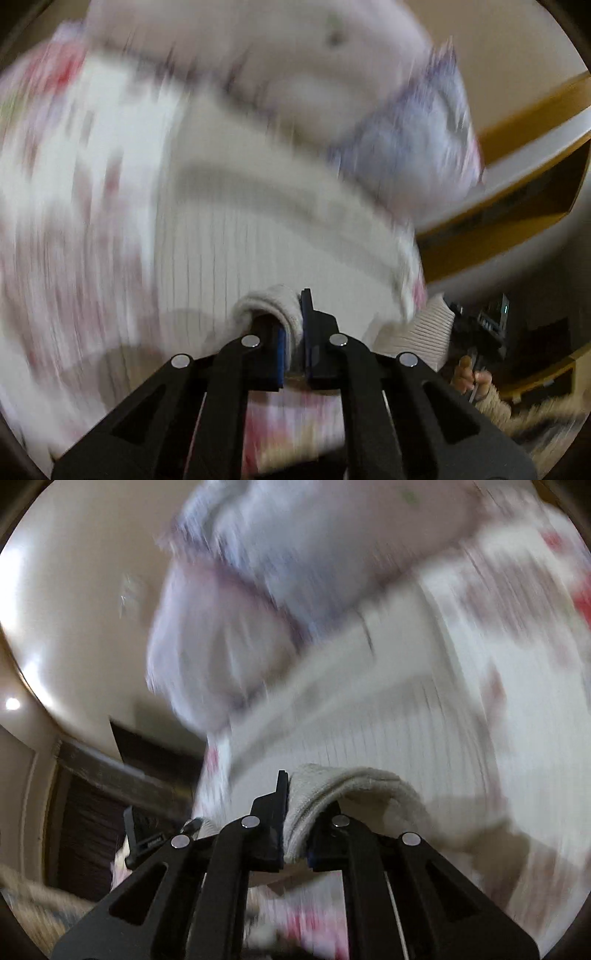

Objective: Fold small clothes

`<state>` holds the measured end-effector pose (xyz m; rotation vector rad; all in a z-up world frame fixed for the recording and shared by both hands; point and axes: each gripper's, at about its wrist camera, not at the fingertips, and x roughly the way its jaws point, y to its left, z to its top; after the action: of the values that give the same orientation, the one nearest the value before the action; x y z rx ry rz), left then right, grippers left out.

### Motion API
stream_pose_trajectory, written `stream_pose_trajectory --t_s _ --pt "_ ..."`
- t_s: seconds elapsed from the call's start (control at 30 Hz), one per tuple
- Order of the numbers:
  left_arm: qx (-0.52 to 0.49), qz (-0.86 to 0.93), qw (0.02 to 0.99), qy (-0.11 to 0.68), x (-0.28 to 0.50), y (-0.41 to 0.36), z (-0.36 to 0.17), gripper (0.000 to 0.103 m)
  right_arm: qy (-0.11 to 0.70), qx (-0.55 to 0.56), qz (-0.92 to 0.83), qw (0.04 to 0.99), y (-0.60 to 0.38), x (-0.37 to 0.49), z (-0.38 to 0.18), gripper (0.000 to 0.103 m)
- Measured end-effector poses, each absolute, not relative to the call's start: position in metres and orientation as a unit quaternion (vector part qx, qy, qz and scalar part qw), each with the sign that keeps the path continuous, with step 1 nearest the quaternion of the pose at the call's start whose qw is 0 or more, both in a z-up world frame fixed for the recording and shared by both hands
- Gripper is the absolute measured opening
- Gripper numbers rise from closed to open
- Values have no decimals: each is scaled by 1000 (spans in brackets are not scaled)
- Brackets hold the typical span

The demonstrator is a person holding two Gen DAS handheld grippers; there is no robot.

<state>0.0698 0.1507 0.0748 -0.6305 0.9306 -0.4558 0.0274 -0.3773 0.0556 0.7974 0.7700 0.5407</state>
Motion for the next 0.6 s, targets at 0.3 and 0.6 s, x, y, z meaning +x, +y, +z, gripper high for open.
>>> stream_pose_trajectory --t_s 0.3,0.6 --pt "-253 -69 875 407 221 177 82 72 374 424 124 815 -378 184 39 70" --pt "-332 -104 793 500 218 183 -1 73 381 440 94 808 -414 124 8 78"
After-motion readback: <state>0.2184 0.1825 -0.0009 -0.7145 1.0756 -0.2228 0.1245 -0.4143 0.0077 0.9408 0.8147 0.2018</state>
